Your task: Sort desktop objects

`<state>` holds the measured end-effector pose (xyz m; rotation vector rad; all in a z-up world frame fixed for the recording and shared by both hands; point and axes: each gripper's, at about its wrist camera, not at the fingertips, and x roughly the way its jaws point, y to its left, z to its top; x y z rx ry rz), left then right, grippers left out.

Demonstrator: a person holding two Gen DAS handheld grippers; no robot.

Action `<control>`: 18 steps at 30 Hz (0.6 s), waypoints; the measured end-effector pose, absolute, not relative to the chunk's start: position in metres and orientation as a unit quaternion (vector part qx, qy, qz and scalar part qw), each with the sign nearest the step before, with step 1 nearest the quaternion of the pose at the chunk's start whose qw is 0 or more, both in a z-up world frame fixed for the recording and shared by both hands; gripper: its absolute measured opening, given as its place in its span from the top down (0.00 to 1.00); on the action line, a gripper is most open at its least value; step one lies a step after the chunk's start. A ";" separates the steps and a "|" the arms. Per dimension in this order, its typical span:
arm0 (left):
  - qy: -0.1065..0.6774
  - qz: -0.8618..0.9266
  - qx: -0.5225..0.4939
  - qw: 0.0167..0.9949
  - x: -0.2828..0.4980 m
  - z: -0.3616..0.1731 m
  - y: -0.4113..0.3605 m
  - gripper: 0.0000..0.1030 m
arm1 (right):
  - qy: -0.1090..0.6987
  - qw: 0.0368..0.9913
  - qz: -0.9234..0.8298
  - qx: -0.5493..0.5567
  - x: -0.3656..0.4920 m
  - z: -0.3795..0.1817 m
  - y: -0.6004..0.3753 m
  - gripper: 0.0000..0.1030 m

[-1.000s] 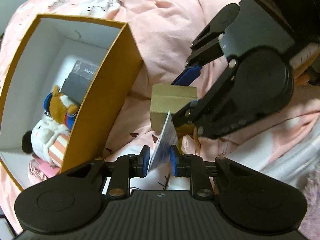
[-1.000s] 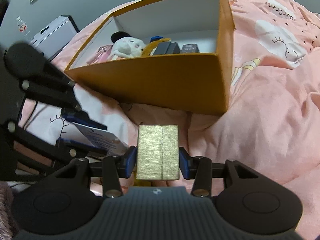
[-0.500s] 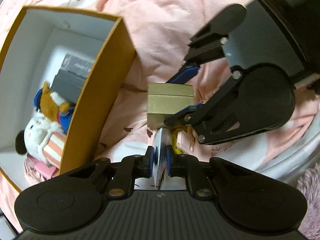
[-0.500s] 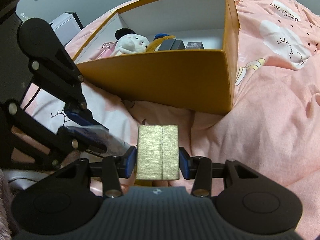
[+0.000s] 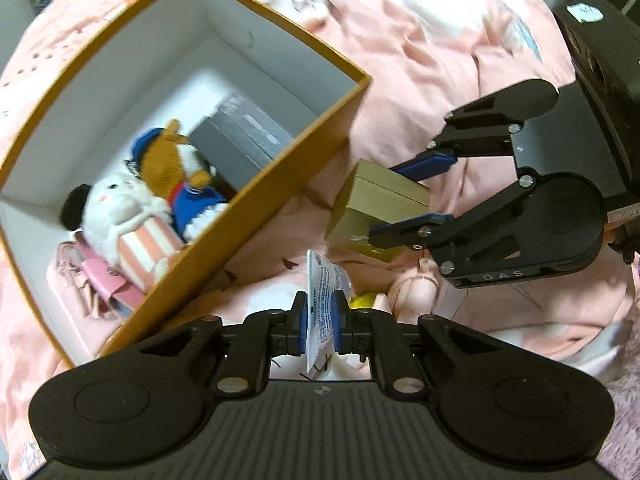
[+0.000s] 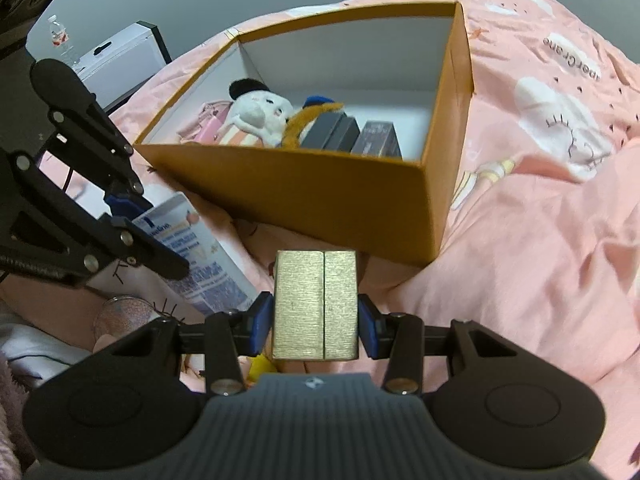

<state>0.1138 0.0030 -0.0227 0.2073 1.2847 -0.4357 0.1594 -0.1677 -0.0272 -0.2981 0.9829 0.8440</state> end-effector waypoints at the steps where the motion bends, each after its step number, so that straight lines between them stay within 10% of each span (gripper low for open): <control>1: 0.591 -0.197 0.090 0.777 0.114 -0.020 0.005 0.88 | 0.455 0.786 0.394 -0.140 0.160 -0.024 -0.167 0.55; 18: 0.527 -0.200 0.005 0.826 0.099 0.052 0.039 0.88 | 0.398 0.742 0.500 -0.203 0.182 0.086 -0.167 0.55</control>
